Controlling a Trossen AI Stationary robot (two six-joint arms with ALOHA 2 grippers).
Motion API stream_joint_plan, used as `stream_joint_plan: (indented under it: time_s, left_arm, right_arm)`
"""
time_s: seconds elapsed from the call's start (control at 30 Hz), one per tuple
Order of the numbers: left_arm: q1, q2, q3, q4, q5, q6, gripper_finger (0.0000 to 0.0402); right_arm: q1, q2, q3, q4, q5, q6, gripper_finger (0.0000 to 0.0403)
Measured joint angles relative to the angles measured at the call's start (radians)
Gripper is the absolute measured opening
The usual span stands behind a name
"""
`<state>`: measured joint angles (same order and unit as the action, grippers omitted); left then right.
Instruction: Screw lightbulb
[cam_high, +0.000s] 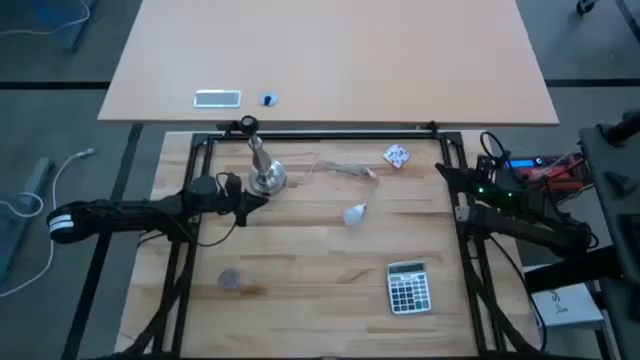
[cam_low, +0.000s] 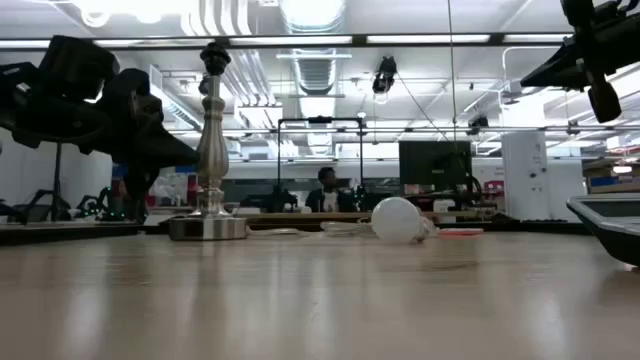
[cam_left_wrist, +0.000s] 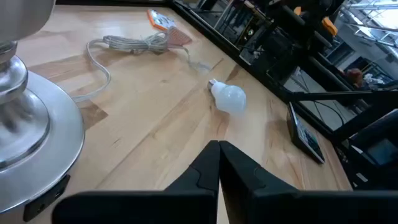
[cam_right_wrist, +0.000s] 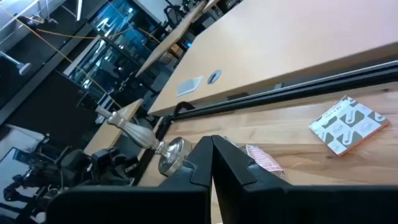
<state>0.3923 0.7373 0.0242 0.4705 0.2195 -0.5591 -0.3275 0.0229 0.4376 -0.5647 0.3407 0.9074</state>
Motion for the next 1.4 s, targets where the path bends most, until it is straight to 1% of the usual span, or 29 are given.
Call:
stream_joint_plan:
  time_s: [1.27, 1.33, 1.37, 1.4]
  left_arm:
    - [0.0, 0.0, 0.0, 0.0, 0.0, 0.0, 0.0]
    - [0.0, 0.0, 0.0, 0.0, 0.0, 0.0, 0.0]
    - [0.0, 0.0, 0.0, 0.0, 0.0, 0.0, 0.0]
    - [0.0, 0.0, 0.0, 0.0, 0.0, 0.0, 0.0]
  right_arm:
    - [0.0, 0.0, 0.0, 0.001, 0.003, 0.001, 0.0002]
    - [0.0, 0.0, 0.0, 0.014, 0.016, 0.025, 0.0002]
    - [0.0, 0.0, 0.0, 0.03, 0.008, 0.041, 0.0002]
    - [0.0, 0.0, 0.003, 0.047, -0.024, 0.042, 0.0002]
